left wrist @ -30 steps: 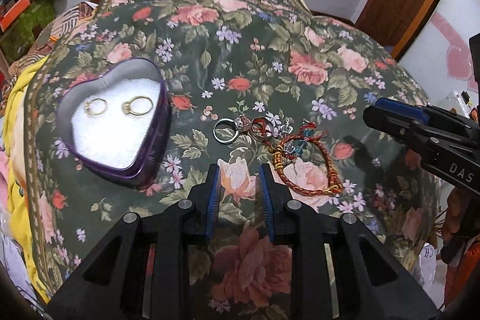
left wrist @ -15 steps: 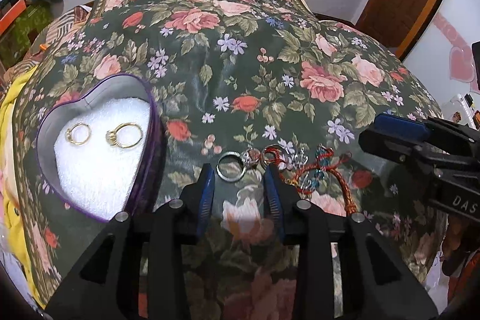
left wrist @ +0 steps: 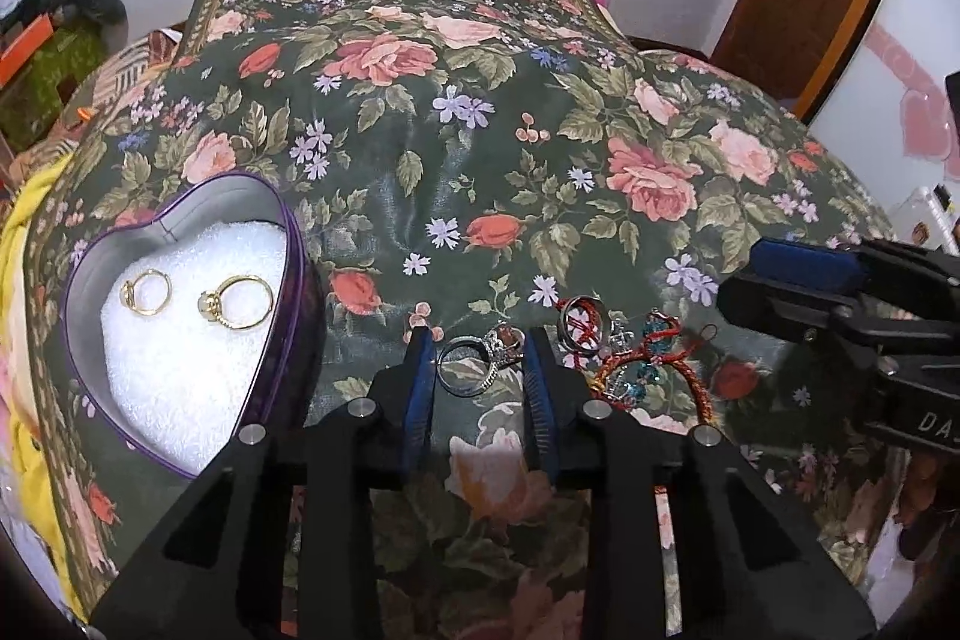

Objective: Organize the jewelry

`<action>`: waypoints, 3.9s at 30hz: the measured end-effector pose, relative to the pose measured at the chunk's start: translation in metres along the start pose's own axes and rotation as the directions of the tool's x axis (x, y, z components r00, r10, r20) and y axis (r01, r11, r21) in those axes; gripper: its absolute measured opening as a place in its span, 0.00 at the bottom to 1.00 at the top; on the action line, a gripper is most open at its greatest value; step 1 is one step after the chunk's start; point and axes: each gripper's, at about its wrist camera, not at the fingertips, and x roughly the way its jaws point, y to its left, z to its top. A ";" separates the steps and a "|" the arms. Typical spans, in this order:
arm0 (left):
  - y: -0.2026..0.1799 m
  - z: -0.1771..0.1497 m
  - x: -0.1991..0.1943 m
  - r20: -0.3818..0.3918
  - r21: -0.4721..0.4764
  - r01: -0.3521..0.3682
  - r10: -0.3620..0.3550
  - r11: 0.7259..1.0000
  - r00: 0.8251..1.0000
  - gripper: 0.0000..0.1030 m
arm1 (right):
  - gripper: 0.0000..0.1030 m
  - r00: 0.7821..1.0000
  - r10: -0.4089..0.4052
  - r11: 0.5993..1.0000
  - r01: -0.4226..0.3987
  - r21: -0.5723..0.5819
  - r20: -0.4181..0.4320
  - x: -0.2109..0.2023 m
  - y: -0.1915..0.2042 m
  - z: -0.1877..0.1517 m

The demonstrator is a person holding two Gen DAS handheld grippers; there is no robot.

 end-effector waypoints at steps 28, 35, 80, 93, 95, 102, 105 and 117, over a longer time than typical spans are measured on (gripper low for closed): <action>0.026 -0.016 -0.053 0.089 -0.074 0.022 -0.015 0.997 0.996 0.12 | 0.19 0.997 0.033 0.994 -0.040 -0.100 -0.069 0.041 0.046 0.006; 0.023 -0.015 -0.060 0.107 -0.071 0.019 -0.012 0.997 0.994 0.12 | 0.19 0.999 0.038 0.996 -0.038 -0.083 -0.013 0.025 0.045 0.009; 0.099 -0.009 -0.132 0.274 -0.215 -0.058 0.117 0.975 0.955 0.12 | 0.20 0.974 0.207 0.961 -0.186 -0.203 0.087 0.017 0.134 0.048; 0.108 -0.006 -0.098 0.210 -0.226 0.007 0.042 0.974 0.977 0.12 | 0.20 0.978 0.208 0.956 -0.202 -0.213 0.006 0.043 0.139 0.040; 0.109 -0.005 -0.096 0.207 -0.231 0.010 0.039 0.973 0.977 0.12 | 0.20 0.979 0.206 0.957 -0.201 -0.210 0.002 0.045 0.138 0.040; 0.113 -0.005 -0.096 0.208 -0.242 0.014 0.038 0.970 0.977 0.12 | 0.20 0.980 0.199 0.953 -0.195 -0.230 -0.008 0.046 0.142 0.040; 0.113 -0.005 -0.099 0.213 -0.247 0.011 0.043 0.969 0.976 0.12 | 0.22 0.980 0.198 0.953 -0.195 -0.231 -0.013 0.047 0.143 0.039; 0.114 -0.007 -0.113 0.220 -0.261 -0.027 0.086 0.965 0.972 0.12 | 0.37 0.983 0.175 0.963 -0.162 -0.217 0.045 0.027 0.136 0.043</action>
